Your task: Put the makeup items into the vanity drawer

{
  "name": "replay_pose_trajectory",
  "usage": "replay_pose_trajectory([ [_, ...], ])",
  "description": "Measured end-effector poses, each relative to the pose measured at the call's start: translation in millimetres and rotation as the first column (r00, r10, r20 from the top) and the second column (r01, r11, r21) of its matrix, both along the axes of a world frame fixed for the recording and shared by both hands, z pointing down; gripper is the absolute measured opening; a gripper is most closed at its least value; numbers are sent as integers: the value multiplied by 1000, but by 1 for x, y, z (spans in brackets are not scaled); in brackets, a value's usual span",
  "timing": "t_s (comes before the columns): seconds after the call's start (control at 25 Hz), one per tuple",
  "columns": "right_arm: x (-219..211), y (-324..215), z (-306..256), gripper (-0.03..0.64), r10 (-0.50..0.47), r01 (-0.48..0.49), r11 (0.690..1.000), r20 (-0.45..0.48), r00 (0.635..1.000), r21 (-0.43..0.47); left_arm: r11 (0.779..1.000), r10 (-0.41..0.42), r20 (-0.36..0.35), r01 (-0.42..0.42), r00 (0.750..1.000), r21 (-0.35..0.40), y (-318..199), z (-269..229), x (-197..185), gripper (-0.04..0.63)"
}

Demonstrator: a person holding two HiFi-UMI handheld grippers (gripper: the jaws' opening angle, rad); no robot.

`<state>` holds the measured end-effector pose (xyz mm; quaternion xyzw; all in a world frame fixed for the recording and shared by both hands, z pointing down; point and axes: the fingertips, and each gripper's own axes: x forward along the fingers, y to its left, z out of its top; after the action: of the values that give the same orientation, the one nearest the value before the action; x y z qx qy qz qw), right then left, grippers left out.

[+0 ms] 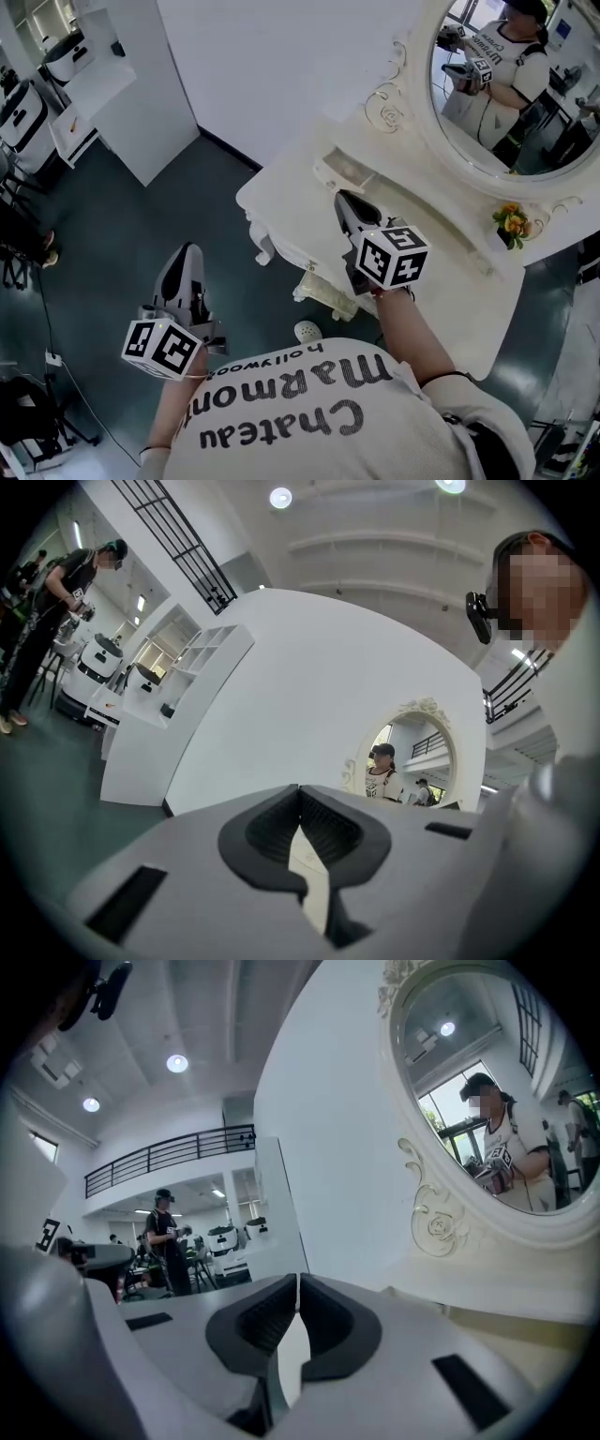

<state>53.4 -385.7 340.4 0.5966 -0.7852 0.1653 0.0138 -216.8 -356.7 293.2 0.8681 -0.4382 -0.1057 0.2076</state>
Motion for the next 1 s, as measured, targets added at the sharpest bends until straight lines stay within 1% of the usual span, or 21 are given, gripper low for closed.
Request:
replay_pose_trajectory([
  [0.16,-30,26,-27,32,-17,16,997,13,1000,79,1000,10,-11,-9,1000,18,18,-7,-12,9],
  [0.24,-45,39,-34,32,-36,35,995,5,999,95,999,16,-14,-16,1000,29,28,-10,-16,9],
  [0.4,-68,61,-34,32,-69,74,993,-53,996,91,999,23,-25,-22,999,39,47,-12,-25,9],
  [0.48,-75,72,-33,32,-74,80,993,-66,995,89,999,26,-31,-24,999,42,56,-12,-29,9],
  [0.88,-87,110,-20,32,-71,76,994,-74,995,72,998,33,-19,-33,999,48,87,-11,-41,9],
  [1.0,-88,117,-14,32,-70,75,995,-80,994,60,999,25,-26,-24,999,36,93,-6,-45,9],
])
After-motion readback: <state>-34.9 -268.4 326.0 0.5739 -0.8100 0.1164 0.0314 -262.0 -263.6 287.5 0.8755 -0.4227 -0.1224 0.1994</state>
